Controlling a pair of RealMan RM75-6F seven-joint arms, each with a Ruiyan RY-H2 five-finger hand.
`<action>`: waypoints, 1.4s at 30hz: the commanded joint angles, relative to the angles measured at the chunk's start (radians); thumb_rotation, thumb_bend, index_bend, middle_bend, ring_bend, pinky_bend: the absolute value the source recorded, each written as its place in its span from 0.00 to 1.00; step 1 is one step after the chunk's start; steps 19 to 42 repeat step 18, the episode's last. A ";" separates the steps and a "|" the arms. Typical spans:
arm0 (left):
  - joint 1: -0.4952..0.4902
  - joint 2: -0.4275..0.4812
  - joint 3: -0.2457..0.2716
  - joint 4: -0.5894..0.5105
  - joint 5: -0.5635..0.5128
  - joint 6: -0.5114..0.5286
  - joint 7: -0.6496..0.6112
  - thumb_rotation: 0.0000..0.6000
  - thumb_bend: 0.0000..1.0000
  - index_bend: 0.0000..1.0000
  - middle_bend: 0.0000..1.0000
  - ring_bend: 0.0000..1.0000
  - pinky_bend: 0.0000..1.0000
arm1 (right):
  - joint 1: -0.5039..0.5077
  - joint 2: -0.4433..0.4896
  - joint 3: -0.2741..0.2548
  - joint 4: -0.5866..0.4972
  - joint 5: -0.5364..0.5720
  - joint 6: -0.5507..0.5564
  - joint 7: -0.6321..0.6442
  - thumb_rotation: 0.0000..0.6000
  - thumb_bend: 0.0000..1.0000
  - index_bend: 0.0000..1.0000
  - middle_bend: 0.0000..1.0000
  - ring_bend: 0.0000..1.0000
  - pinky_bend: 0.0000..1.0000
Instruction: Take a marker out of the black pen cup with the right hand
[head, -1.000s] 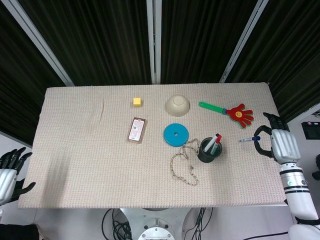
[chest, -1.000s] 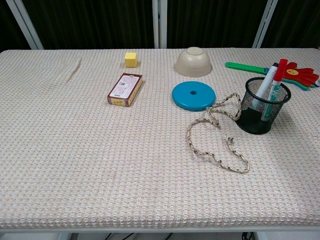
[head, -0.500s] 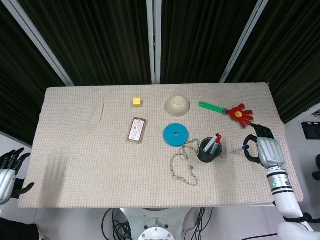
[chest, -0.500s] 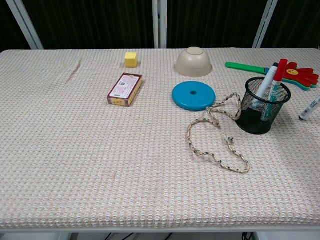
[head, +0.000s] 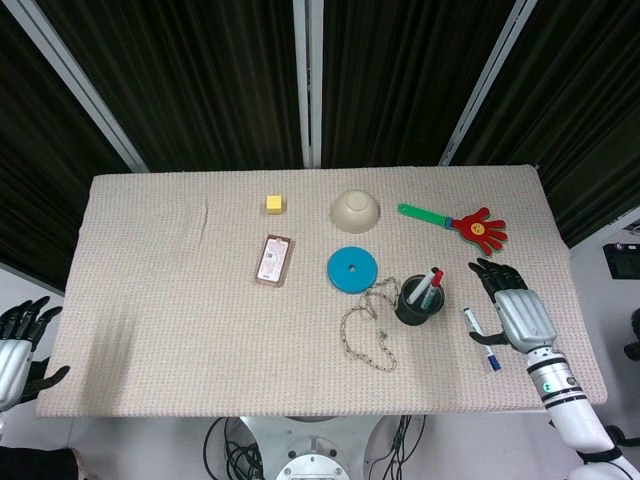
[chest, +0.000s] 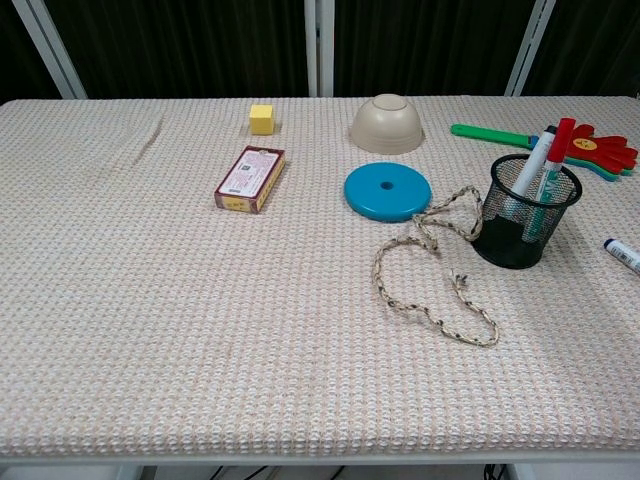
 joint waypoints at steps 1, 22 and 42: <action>0.000 0.000 -0.001 -0.003 0.001 0.002 0.004 1.00 0.16 0.15 0.03 0.00 0.10 | -0.037 0.028 -0.011 -0.014 -0.047 0.055 0.048 1.00 0.02 0.00 0.00 0.00 0.00; 0.002 0.023 -0.007 -0.048 0.036 0.050 0.042 1.00 0.16 0.15 0.03 0.00 0.09 | -0.334 -0.065 -0.072 0.320 -0.076 0.398 0.047 1.00 0.08 0.00 0.00 0.00 0.00; 0.002 0.023 -0.007 -0.048 0.036 0.050 0.042 1.00 0.16 0.15 0.03 0.00 0.09 | -0.334 -0.065 -0.072 0.320 -0.076 0.398 0.047 1.00 0.08 0.00 0.00 0.00 0.00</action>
